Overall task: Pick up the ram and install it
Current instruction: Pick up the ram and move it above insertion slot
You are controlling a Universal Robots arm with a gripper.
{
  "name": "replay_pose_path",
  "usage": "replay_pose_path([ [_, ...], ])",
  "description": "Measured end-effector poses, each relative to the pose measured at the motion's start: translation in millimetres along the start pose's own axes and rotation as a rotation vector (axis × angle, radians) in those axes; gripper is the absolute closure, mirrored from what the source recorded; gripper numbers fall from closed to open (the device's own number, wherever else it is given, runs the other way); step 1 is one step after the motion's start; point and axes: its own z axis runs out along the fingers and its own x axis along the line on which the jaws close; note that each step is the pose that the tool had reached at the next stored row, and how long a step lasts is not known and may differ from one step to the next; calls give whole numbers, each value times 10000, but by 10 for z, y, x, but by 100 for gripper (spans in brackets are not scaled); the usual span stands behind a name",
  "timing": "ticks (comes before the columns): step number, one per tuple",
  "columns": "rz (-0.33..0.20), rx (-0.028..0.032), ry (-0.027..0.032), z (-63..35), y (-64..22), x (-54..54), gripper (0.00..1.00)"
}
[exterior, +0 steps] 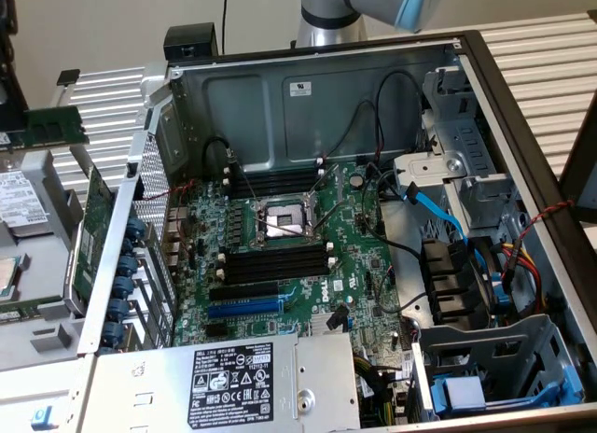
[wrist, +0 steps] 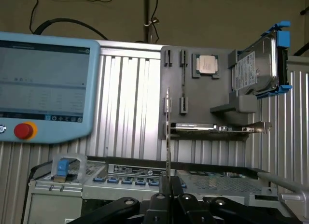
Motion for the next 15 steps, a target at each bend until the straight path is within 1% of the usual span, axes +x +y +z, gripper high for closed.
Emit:
replay_pose_path([
  [2,1,-20,-2,-9,-83,4,88],
  [7,1,-21,3,-32,-308,13,88],
  [15,5,-23,32,-72,-669,29,88],
])
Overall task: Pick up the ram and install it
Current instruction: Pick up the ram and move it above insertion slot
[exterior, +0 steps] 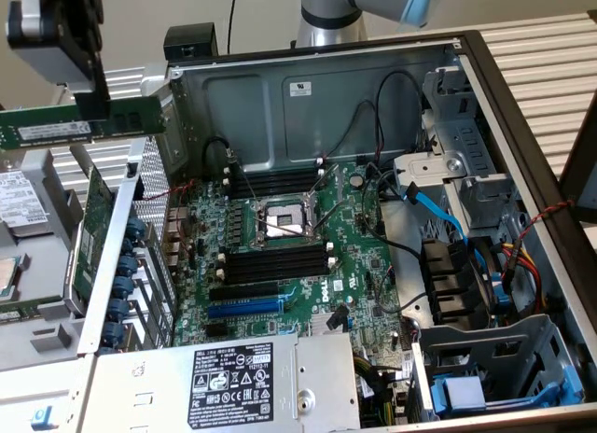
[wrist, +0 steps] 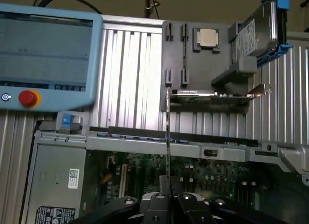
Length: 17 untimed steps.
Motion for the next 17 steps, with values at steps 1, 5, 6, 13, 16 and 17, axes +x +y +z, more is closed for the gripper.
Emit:
replay_pose_path([
  [1,-1,0,4,-5,-44,2,88],
  [5,1,0,20,-25,-228,10,88],
  [6,1,-1,24,-30,-273,12,88],
  [13,6,-2,53,-64,-587,23,88],
  [16,7,-2,61,-78,-723,27,88],
  [17,7,-2,63,-83,-768,29,88],
])
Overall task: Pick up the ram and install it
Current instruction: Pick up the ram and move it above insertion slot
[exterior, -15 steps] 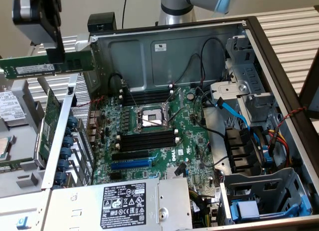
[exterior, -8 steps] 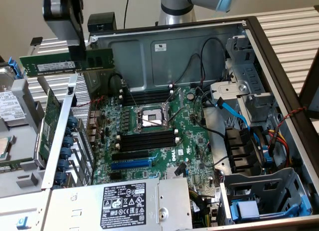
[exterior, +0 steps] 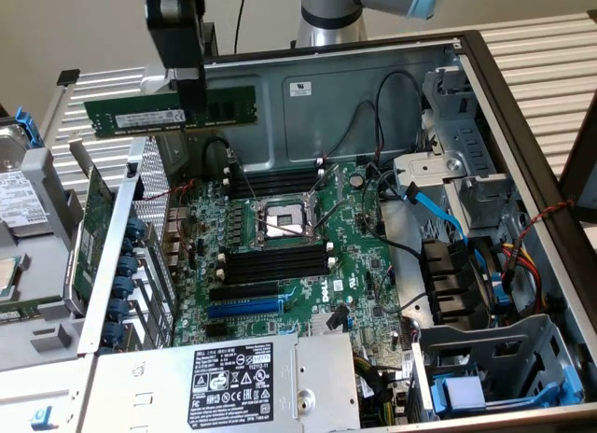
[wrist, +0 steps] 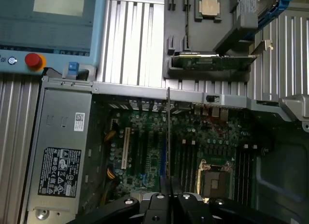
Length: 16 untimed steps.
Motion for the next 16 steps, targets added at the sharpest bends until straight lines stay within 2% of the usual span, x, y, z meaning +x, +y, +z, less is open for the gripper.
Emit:
replay_pose_path([
  [6,1,-1,28,-28,-261,-5,88],
  [16,19,-7,179,-37,-506,-247,88],
])
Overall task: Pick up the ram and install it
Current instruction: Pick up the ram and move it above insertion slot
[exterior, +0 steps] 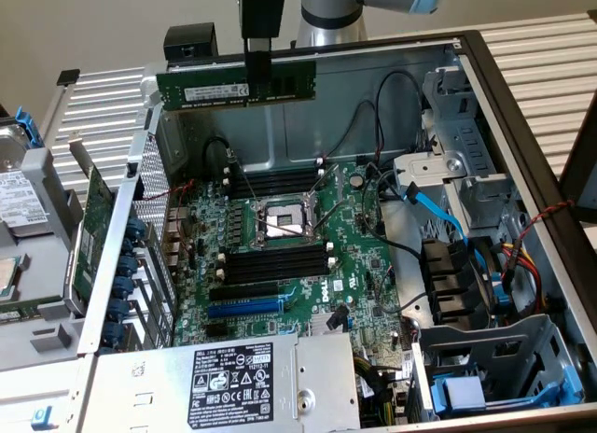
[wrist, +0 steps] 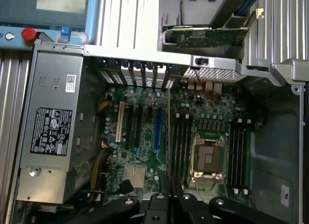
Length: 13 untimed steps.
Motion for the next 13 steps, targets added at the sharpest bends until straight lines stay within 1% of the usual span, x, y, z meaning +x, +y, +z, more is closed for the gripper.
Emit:
replay_pose_path([
  [5,9,-3,88,2,-58,-151,88],
  [7,12,1,113,3,-80,-216,88],
  [10,11,40,132,1,-125,-285,88],
  [13,17,88,138,-1,-166,-333,88],
])
